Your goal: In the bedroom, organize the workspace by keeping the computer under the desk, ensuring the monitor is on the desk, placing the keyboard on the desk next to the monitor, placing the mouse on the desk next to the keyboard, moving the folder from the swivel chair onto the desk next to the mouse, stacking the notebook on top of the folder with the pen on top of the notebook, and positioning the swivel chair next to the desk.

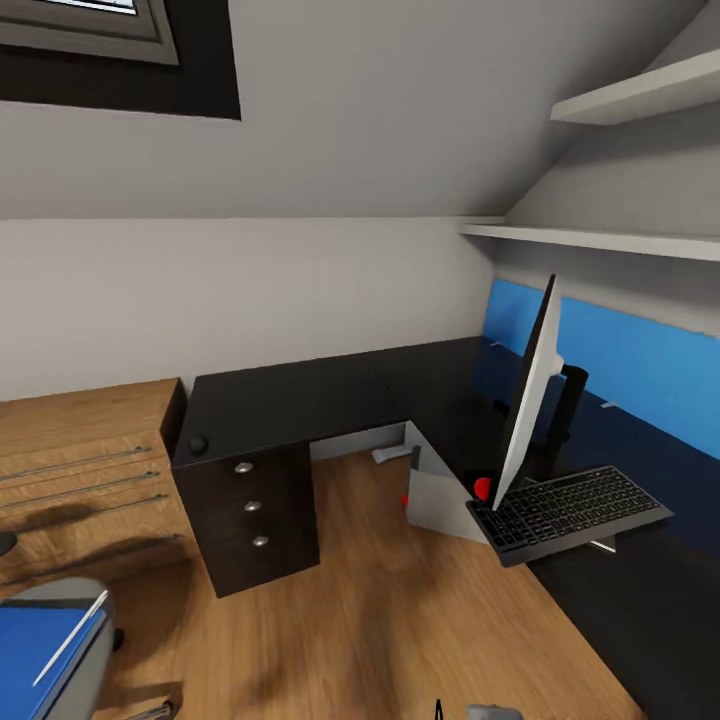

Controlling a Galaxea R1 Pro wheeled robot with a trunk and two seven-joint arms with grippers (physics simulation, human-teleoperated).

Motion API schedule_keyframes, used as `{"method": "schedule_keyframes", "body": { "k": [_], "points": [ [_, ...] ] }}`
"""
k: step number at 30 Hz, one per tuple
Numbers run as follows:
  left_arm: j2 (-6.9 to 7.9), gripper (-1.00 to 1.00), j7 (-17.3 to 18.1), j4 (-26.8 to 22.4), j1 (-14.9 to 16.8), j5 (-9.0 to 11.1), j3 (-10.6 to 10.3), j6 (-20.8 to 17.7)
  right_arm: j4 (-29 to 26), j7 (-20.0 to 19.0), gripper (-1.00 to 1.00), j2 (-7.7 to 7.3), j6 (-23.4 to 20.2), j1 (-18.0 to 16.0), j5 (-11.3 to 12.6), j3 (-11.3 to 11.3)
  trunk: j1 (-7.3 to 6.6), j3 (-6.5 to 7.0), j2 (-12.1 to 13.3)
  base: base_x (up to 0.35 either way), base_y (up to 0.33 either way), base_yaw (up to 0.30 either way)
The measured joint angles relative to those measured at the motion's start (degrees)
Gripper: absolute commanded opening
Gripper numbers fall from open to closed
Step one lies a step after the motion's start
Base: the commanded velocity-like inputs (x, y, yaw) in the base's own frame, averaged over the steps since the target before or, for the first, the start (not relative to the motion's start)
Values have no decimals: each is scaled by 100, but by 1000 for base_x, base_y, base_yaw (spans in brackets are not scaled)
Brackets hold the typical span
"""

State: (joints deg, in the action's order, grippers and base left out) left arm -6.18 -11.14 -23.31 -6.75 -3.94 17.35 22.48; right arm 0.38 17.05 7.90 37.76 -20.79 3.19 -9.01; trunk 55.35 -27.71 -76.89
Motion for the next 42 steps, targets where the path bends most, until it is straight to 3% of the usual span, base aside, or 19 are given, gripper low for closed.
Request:
{"method": "schedule_keyframes", "body": {
  "k": [5, 17, 36, 42],
  "points": [
    [-1, 100, 15, 10, 0, -23, 1, 246, 0, 0, 100, -2, 1, 0, 0, 0, -3, 14, -1, 214, 0, -277],
    [-1, 100, 19, 12, 0, -27, 1, 295, 6, 0, 100, -2, -3, 0, 1, -5, -3, 49, 0, 318, 21, -277],
    [-1, 100, 25, 10, 0, -25, -6, 364, 7, -6, 100, -2, -8, 1, -20, -8, -2, 104, 0, 144, 284, -277],
    [-1, 100, 27, 19, 0, -34, -7, 362, 8, -4, 100, -2, -7, 0, -23, -16, -1, 122, 0, 90, 88, -277]
  ]
}}
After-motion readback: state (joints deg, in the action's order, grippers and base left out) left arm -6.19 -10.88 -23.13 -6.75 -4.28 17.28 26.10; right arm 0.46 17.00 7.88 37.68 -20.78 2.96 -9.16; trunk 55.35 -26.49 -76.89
